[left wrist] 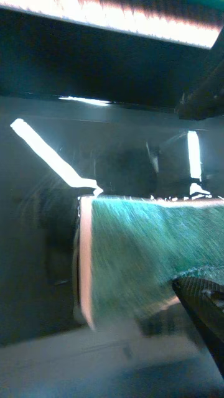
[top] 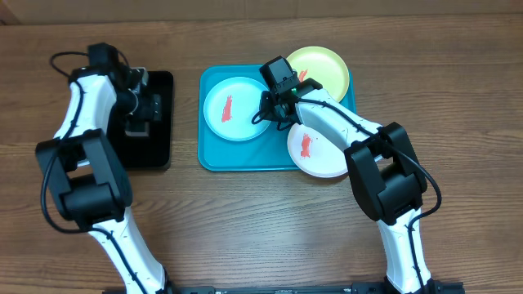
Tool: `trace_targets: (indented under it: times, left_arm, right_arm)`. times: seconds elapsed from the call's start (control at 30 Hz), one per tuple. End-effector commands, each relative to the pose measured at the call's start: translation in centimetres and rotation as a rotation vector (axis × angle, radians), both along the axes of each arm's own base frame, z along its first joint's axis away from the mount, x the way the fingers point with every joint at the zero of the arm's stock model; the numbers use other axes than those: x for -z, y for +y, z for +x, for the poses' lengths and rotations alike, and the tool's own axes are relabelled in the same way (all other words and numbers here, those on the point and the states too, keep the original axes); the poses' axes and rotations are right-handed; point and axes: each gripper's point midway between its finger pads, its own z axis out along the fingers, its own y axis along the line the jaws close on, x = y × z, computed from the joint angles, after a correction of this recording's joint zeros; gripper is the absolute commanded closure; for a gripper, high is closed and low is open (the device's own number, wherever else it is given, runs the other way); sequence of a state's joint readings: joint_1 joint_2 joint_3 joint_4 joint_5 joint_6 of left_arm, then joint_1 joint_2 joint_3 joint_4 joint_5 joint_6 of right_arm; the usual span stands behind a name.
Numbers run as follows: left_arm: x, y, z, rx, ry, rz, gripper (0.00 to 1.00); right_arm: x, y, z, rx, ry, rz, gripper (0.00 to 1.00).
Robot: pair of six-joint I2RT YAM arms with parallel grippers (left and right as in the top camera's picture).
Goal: Clean dirty plates on tray and stack at the side
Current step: 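Close left gripper on the sponge and lift it from the black tray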
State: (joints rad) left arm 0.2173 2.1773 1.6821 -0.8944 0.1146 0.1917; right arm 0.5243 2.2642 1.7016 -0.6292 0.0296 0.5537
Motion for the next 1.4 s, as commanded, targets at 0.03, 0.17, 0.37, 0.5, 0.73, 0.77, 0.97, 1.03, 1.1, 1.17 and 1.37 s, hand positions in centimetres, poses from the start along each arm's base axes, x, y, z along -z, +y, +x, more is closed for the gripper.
trace_targets:
  times: [0.03,0.17,0.37,0.5,0.73,0.77,0.97,1.03,1.1,1.17,1.37]
  left_arm:
    - [0.8,0.5,-0.1,-0.003,0.034,0.074,0.25]
    - [0.3,1.8,-0.2,-0.072,0.043,0.129,0.25]
    - [-3.0,2.0,0.6,-0.086,0.034,0.129,0.24]
    - [-4.4,2.4,0.3,-0.053,0.048,0.155,0.25]
    - [-2.5,1.8,0.0,0.034,0.058,0.135,0.33]
    - [-2.3,1.5,0.0,0.038,0.053,0.123,0.34]
    - [-1.8,1.6,0.1,0.036,0.051,0.123,0.38]
    - [-1.7,1.8,0.0,0.032,0.053,0.127,0.38]
    - [-1.7,2.1,0.0,0.025,0.055,0.129,0.37]
    - [-1.7,2.3,-0.1,0.012,0.055,0.128,0.34]
    - [-1.7,2.5,0.0,0.000,0.050,0.122,0.25]
  right_arm:
    - [0.5,-0.2,0.2,0.003,0.005,-0.015,0.96]
    - [0.5,-0.2,0.2,0.003,0.002,-0.013,0.96]
    - [0.4,-0.1,0.3,0.003,-0.002,-0.012,0.96]
    - [0.5,-0.2,0.2,0.003,0.001,-0.013,0.96]
    - [0.5,-0.2,0.3,0.003,0.000,-0.013,0.96]
    - [0.5,-0.2,0.3,0.003,0.000,-0.013,0.96]
    - [0.5,-0.2,0.2,0.003,0.001,-0.014,0.96]
    - [0.5,-0.2,0.2,0.003,0.001,-0.014,0.96]
    - [0.5,-0.2,0.2,0.003,0.001,-0.014,0.96]
    - [0.5,-0.2,0.2,0.003,0.002,-0.014,0.96]
    - [0.5,-0.2,0.2,0.003,0.001,-0.013,0.96]
